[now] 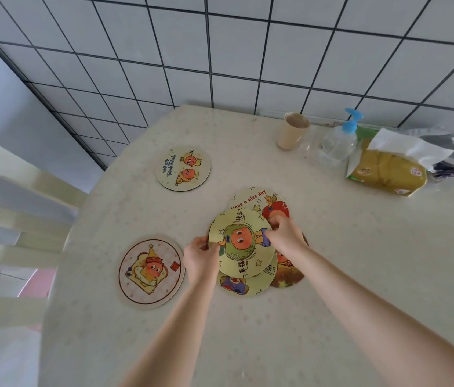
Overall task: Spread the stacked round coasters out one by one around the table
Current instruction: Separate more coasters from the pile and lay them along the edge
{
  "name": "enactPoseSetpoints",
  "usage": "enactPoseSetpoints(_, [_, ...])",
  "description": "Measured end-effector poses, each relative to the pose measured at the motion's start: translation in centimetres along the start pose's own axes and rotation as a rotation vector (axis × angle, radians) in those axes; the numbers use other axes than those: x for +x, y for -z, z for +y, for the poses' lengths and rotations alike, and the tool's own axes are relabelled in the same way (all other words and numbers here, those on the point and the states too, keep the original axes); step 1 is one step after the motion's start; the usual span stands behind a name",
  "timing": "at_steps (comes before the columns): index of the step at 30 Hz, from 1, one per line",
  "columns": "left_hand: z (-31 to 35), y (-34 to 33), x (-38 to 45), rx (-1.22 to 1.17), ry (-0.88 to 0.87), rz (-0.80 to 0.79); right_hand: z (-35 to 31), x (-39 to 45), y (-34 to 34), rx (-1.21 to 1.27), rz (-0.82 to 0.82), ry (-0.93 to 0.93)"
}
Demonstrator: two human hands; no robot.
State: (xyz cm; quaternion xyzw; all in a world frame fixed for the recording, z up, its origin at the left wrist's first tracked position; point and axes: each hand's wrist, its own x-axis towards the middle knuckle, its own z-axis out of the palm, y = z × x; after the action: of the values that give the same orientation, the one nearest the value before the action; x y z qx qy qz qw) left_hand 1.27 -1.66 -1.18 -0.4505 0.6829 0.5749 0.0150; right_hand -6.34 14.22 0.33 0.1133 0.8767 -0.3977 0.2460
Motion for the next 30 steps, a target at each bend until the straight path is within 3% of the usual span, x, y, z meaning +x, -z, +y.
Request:
enactPoseSetpoints(10, [-0.5,2.0,-3.5,-0.192,0.022,0.062,-0.1,-3.6,-0.1,0.207,0.031,0.129])
enactPoseSetpoints(23, [-11.6,11.9,-13.1,-0.224,0.144,0.119,5.6,-17.0,-6.9,0.247,-0.177,0.003])
enactPoseSetpoints(30, [-14.9,16.8,-14.1,-0.162,0.114,0.063,7.5,-22.0,-11.1,0.309,-0.172,-0.02])
